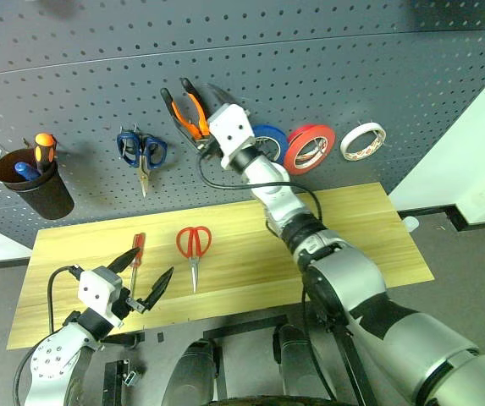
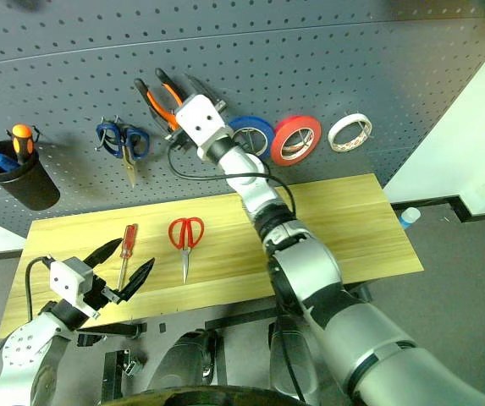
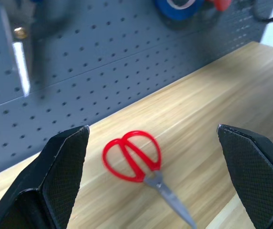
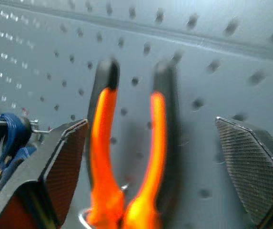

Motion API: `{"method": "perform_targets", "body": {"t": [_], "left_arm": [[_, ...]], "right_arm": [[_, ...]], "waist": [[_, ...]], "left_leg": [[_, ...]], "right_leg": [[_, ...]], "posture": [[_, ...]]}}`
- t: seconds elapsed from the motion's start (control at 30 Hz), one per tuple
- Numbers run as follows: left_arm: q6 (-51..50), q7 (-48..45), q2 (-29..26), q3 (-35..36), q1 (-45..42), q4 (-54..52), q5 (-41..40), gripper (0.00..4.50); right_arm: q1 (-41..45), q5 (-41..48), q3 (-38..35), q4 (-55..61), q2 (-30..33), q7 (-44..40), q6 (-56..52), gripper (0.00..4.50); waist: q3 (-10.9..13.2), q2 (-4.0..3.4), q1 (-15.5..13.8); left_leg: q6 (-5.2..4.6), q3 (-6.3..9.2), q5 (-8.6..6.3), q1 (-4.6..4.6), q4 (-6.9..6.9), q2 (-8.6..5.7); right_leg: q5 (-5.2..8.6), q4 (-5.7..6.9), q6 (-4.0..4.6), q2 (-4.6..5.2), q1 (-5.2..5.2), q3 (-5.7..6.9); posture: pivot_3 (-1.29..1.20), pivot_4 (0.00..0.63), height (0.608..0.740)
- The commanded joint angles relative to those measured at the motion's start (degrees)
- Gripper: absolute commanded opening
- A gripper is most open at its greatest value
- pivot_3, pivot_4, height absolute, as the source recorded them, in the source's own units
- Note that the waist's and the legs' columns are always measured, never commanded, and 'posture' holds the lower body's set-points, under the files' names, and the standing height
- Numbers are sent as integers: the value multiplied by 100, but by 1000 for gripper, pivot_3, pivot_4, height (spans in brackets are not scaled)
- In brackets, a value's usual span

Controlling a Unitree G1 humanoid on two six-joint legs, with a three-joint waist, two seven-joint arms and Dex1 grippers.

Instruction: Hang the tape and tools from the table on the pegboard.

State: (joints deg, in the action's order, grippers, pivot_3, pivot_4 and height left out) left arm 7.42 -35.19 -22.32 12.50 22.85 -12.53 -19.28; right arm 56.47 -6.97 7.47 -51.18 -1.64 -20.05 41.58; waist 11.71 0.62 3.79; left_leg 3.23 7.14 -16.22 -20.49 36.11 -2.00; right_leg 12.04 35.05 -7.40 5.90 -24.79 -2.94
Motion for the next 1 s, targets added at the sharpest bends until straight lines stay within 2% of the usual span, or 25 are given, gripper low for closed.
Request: {"method": "perform_targets", "body": {"t": [0.03, 0.17, 0.27, 0.37, 0.47, 0.6, 0.77, 1.0], "left_arm": [[-591, 545, 117, 17, 134, -476, 96, 4500], [-1120, 994, 341, -266, 69, -777, 259, 4500], [-2128, 1619, 439, -589, -323, -769, 695, 4500], [-3459, 2258, 500, -861, -875, -616, 1111, 4500], [-4536, 2690, 733, -1168, -1604, -387, 1310, 4500], [-5437, 3123, 1154, -1368, -2601, 79, 1492, 4500], [-6845, 3549, 1570, -1722, -3825, 881, 1807, 4500], [-7672, 4151, 2317, -917, -4687, 1737, 1782, 4500]], "right_arm": [[-1012, 558, 475, 2305, 350, -1038, -472, 4477], [-2070, 1410, 770, 4403, 1175, -2099, -1661, 4477], [-2774, 2078, 725, 5429, 2102, -2880, -2606, 4477], [-3388, 2652, 621, 5891, 2871, -3572, -3274, 4477], [-3951, 2531, 576, 5679, 3561, -4218, -3065, 4477], [-4151, 2361, 489, 5230, 3828, -4474, -2798, 4477], [-3999, 2207, 425, 4786, 3810, -4630, -2448, 4477], [-3830, 2100, 422, 4547, 3685, -4671, -2201, 4477]], "waist": [[0, 0, 5], [1, -1, -5], [-1, 2, -84], [-3, 5, -151], [-2, 7, -179], [6, 25, -117], [5, 30, -129], [5, 35, -135]], "left_leg": [[0, 3, 0, -1, -1, 1], [0, 0, -1, -2, 4, 1], [1, 4, -1, 15, 12, 1], [1, 14, -1, 15, 31, -1], [1, 14, -1, 8, 43, -4], [1, 10, -1, 6, 48, -6], [2, 12, 0, 10, 49, -5], [5, 12, 0, 0, 60, -6]], "right_leg": [[2, 1, -3, 0, -1, 2], [3, 1, -3, 1, -1, 1], [28, -2, -4, 1, 25, 5], [32, -8, 1, 0, 42, 11], [31, -9, -1, 1, 46, 12], [17, -11, -19, 2, 46, 11], [14, -3, -24, 0, 49, 14], [6, -11, -30, 1, 48, 14]], "posture": [[41, 174, 740], [34, 171, 740], [31, 166, 740], [19, 163, 740], [11, 158, 740], [0, 152, 740], [-11, 144, 740], [-17, 140, 740]]}}
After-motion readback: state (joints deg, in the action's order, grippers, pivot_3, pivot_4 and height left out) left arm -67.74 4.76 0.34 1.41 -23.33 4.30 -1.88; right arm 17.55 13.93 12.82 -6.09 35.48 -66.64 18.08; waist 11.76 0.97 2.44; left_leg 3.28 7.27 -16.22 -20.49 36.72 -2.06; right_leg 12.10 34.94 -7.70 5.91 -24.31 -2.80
